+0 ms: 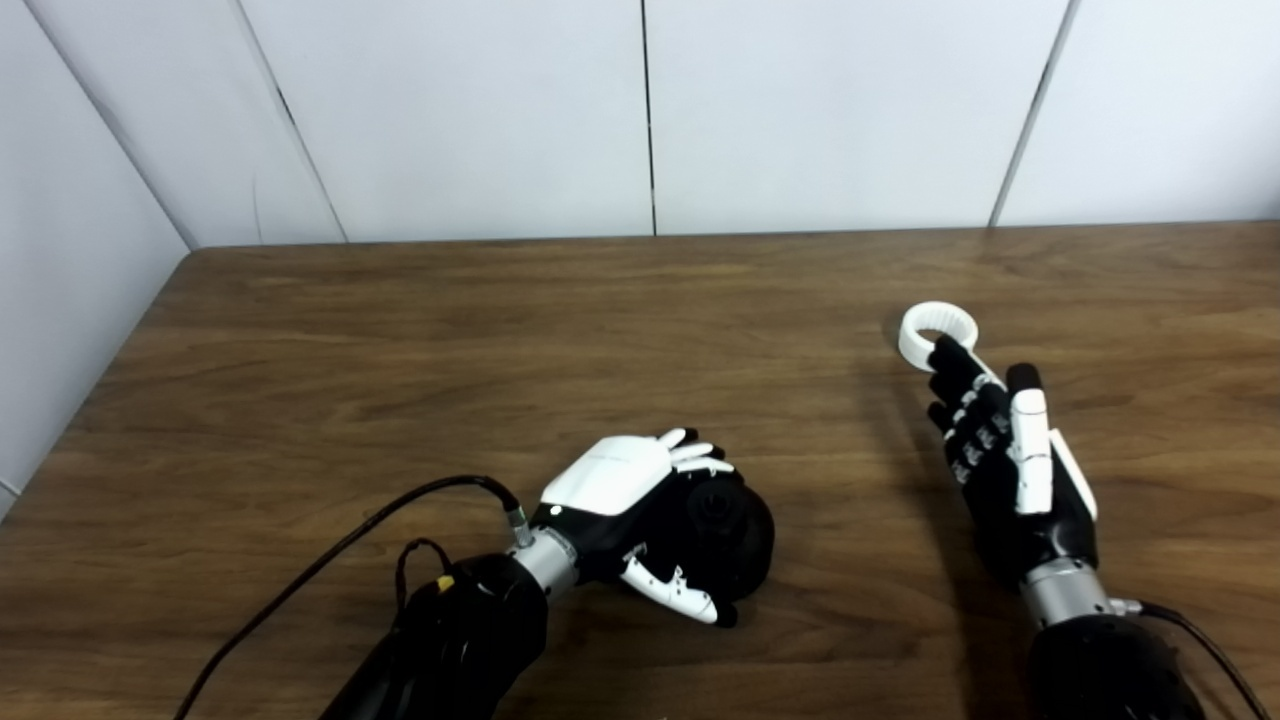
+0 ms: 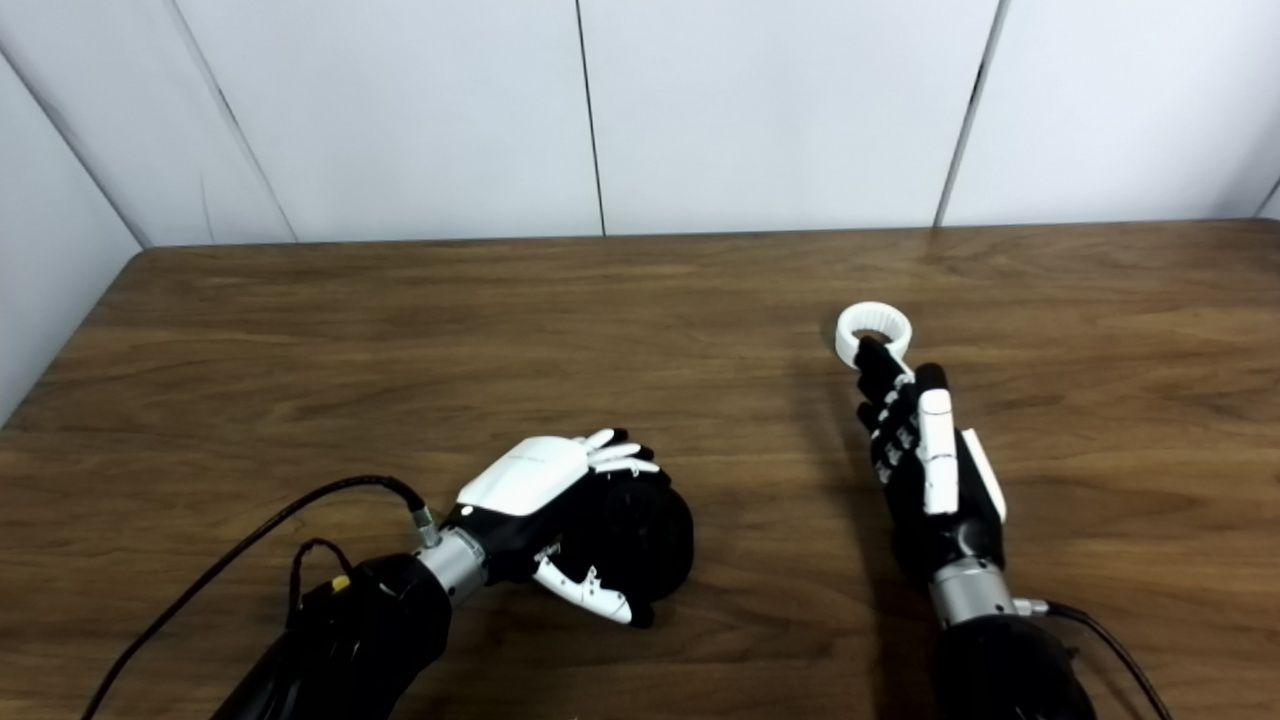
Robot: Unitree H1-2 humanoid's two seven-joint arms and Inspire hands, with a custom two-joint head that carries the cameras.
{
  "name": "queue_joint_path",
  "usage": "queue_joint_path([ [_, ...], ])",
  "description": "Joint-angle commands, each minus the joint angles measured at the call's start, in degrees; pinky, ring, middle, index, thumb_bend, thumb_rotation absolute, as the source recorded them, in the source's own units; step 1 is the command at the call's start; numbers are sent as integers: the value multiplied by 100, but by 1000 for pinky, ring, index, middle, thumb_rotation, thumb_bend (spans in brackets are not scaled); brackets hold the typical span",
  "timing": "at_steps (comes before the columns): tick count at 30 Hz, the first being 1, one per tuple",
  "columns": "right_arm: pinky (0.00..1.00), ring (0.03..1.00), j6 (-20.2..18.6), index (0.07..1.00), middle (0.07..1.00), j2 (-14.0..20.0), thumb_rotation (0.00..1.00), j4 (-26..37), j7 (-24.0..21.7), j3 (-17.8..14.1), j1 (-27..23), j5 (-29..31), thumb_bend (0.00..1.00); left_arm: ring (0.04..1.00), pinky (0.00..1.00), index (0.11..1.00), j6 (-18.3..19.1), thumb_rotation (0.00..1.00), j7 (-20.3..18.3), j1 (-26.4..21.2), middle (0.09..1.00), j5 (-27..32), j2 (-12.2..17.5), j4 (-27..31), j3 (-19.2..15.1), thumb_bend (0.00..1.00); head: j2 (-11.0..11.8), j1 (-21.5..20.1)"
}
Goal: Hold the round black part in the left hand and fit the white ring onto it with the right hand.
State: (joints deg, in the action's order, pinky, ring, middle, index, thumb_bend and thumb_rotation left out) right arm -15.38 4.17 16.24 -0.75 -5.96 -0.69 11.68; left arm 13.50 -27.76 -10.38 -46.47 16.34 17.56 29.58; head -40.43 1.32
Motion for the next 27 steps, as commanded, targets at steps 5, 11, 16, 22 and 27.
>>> queue_joint_path([
  [5,852,893,-50,822,896,1630,399,79,97,350,-1164,-2471,745,1000,943,819,-44,436,-159,-6,942,42,-5,-164,10,971,5,-18],
  [11,801,892,-215,797,885,2586,331,-646,-304,887,-2211,-3527,903,1000,934,817,-145,439,-99,40,939,52,-5,-221,-12,968,15,-17],
  [16,771,885,-104,788,887,2747,323,-1279,-564,1083,-2785,-3656,931,1000,920,820,-193,445,-69,47,939,68,-12,-252,-44,966,27,-21],
  [22,764,900,-37,780,894,2762,293,-2014,-741,1302,-3259,-3808,928,1000,933,818,-205,441,-113,39,939,39,-34,-250,-68,964,41,-42],
  [27,741,899,214,775,895,2725,270,-2756,-806,1537,-3578,-3956,920,1000,920,820,-211,428,-111,58,938,46,-50,-236,-77,964,39,-19],
])
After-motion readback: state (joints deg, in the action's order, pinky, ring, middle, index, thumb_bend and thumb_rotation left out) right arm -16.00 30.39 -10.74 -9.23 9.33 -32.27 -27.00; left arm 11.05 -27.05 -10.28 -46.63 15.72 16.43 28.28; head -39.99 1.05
